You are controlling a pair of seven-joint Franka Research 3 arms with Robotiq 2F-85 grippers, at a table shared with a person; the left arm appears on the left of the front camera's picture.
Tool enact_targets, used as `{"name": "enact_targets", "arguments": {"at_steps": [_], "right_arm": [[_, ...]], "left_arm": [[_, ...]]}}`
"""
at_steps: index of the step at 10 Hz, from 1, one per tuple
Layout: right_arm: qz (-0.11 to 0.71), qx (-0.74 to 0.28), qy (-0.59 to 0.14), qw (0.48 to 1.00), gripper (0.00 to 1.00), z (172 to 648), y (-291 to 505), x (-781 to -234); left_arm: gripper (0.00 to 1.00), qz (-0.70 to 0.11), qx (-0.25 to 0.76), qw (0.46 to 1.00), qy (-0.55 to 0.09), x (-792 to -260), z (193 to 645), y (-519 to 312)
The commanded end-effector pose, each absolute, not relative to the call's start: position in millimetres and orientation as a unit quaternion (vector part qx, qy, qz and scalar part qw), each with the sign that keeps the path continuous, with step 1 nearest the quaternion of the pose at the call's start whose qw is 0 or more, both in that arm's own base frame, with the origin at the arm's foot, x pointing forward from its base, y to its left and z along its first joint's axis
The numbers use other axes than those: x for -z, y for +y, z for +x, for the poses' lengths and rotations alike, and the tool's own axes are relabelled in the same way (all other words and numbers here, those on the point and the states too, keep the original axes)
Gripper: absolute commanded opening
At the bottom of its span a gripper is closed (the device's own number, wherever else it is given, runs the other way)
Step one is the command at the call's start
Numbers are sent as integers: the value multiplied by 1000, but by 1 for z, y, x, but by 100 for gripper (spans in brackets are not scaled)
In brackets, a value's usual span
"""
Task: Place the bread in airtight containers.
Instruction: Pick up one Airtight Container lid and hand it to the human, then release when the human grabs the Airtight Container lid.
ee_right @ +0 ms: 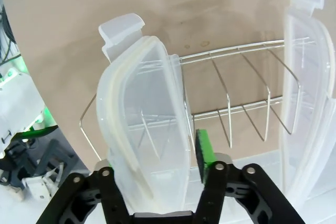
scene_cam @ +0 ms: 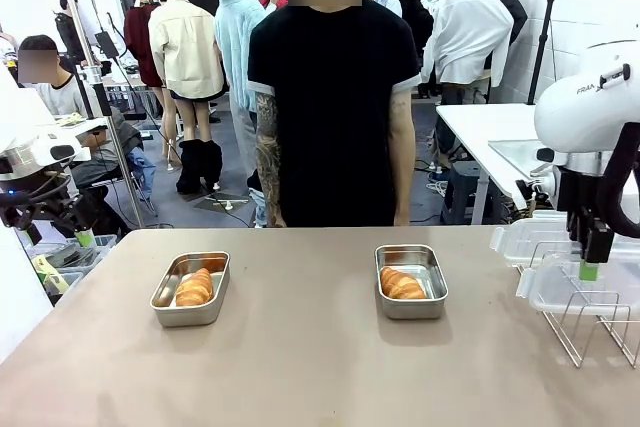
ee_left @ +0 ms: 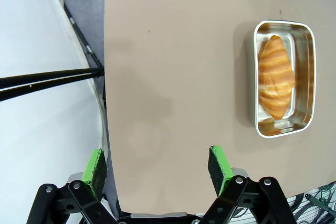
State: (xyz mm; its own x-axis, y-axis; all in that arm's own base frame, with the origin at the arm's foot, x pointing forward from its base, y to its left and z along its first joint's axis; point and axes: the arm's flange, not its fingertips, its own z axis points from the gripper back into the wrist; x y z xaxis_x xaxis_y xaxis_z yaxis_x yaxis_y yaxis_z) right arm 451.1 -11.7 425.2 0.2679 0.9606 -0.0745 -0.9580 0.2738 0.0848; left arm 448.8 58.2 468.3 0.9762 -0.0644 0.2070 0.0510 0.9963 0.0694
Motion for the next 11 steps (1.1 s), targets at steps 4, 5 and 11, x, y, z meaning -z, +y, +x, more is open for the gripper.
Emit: {"name": "enact_targets", "arguments": {"at_steps": [4, 5, 11], "right_arm": [[10, -602, 69, 795, 0, 451, -9, -426], [12, -602, 71, 795, 0, 451, -9, -426], [6, -605, 72, 793, 0, 445, -5, -440]], "left_arm": [[100, 36, 28, 993, -105, -468, 446, 60], [100, 36, 28, 993, -105, -468, 446, 60], [100, 36, 28, 993, -105, -468, 446, 60]]}}
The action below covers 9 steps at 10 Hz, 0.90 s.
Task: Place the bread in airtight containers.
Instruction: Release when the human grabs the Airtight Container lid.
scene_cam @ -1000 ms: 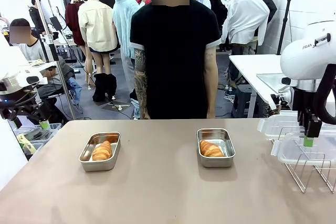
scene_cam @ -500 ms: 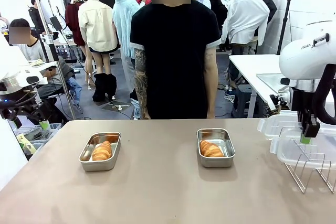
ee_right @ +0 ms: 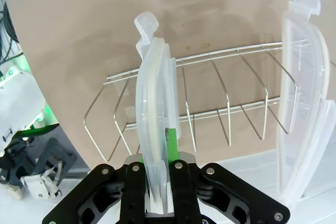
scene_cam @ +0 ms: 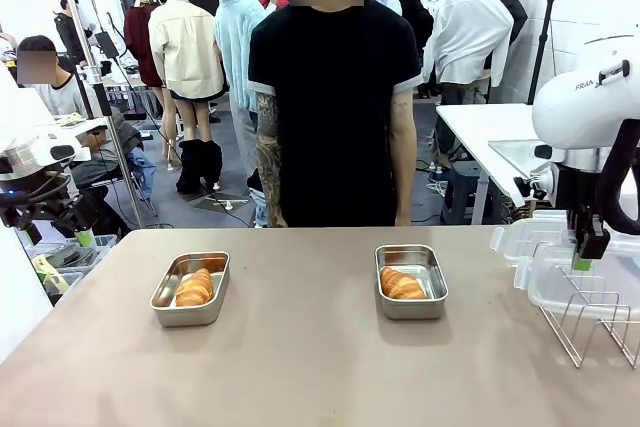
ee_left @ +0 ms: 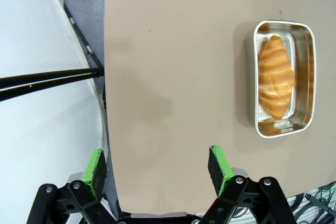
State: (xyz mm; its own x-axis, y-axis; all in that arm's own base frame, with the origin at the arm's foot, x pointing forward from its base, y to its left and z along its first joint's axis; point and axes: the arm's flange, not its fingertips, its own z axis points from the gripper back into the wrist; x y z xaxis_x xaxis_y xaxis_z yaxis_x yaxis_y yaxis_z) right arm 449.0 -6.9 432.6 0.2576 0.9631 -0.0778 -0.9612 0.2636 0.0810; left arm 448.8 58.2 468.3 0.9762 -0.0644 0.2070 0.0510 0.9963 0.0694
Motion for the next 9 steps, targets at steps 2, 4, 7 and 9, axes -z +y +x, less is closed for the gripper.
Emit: {"name": "enact_targets", "arguments": {"at_steps": [2, 4, 7, 9], "right_arm": [[9, -617, 53, 785, 0, 440, 0, -458], [4, -613, 13, 790, 0, 418, 13, -510], [-45, -665, -5, 746, 0, 381, 51, -596], [-124, -699, -45, 703, 0, 373, 81, -636]], "left_arm": [[100, 36, 28, 993, -105, -468, 446, 60], [100, 36, 28, 993, -105, -468, 446, 60], [100, 36, 28, 993, -105, -468, 446, 60], [100, 36, 28, 993, -105, -468, 446, 60]]}}
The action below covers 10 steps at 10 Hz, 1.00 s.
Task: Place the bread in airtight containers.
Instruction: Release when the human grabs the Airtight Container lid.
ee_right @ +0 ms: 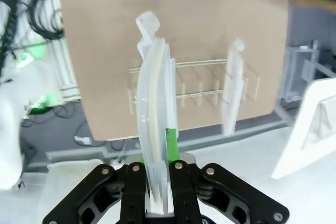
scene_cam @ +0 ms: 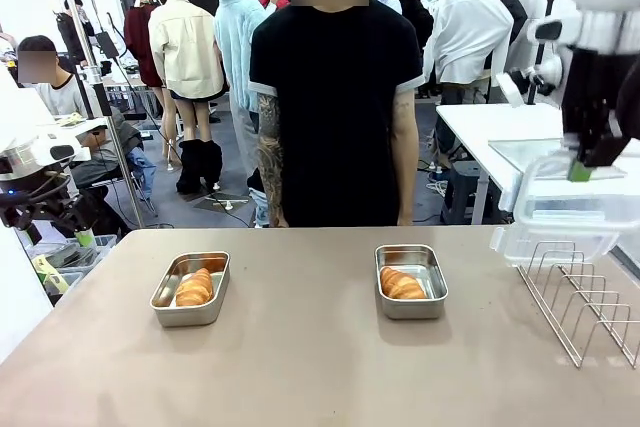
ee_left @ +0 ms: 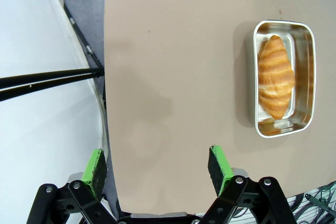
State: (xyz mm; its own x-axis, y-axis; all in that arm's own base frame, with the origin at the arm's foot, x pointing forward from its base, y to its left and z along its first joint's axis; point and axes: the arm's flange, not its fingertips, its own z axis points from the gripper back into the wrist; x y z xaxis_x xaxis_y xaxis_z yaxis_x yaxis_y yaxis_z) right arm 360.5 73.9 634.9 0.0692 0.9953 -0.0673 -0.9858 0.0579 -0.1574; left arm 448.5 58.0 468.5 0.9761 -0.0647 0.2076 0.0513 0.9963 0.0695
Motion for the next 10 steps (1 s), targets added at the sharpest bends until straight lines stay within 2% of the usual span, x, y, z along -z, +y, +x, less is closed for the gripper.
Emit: {"name": "enact_targets", "arguments": {"at_steps": [1, 2, 3, 5, 7, 10], "right_arm": [[-155, -714, -62, 680, 0, 383, 96, -646], [-172, -724, -95, 662, 0, 398, 112, -648], [-193, -734, -157, 632, 0, 411, 127, -650], [-147, -759, -265, 577, 0, 451, 147, -658], [-118, -735, -298, 598, 0, 510, 168, -652], [-110, -713, -275, 636, 0, 569, 193, -635]], "left_arm": [[100, 36, 28, 993, -105, -468, 446, 60], [100, 36, 28, 993, -105, -468, 446, 60], [100, 36, 28, 993, -105, -468, 446, 60], [100, 36, 28, 993, -105, -468, 446, 60], [100, 36, 28, 993, -105, -468, 446, 60], [100, 36, 28, 993, -105, -468, 446, 60]]}}
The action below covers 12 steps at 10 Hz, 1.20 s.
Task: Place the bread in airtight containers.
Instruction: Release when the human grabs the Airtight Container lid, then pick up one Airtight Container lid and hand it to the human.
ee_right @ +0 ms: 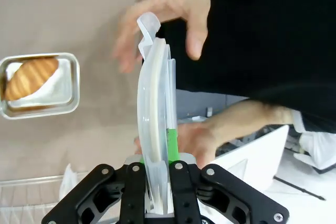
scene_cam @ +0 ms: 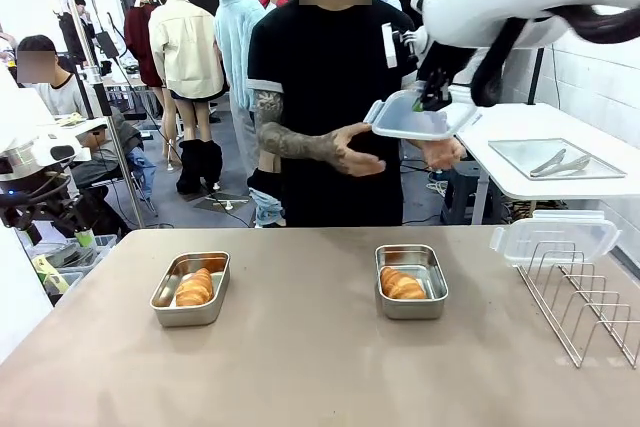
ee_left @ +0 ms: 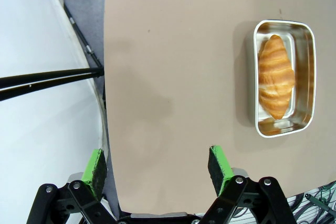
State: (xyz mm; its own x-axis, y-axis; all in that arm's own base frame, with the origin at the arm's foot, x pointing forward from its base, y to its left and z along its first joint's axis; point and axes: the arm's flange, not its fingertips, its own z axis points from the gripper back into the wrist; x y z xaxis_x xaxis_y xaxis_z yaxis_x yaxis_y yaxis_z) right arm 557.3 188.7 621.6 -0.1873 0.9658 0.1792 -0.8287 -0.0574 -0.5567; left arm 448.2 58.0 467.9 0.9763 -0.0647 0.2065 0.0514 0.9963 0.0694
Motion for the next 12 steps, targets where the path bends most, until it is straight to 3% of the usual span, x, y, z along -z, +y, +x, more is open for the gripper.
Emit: {"name": "enact_targets", "arguments": {"at_steps": [1, 6, 7, 11, 12], "right_arm": [[-117, -709, -272, 640, 0, 578, 196, -635], [-107, -704, -254, 654, 0, 582, 194, -633], [-103, -704, -252, 656, 11, 580, 193, -633], [-33, -715, -159, 680, 88, 522, 166, -657], [-11, -706, -140, 694, 100, 503, 153, -662]], "left_arm": [[100, 36, 28, 993, -105, -468, 446, 60], [100, 36, 28, 993, -105, -468, 446, 60], [100, 36, 28, 993, -105, -468, 446, 60], [100, 36, 28, 993, -105, -468, 446, 60], [100, 36, 28, 993, -105, -468, 446, 60]]}}
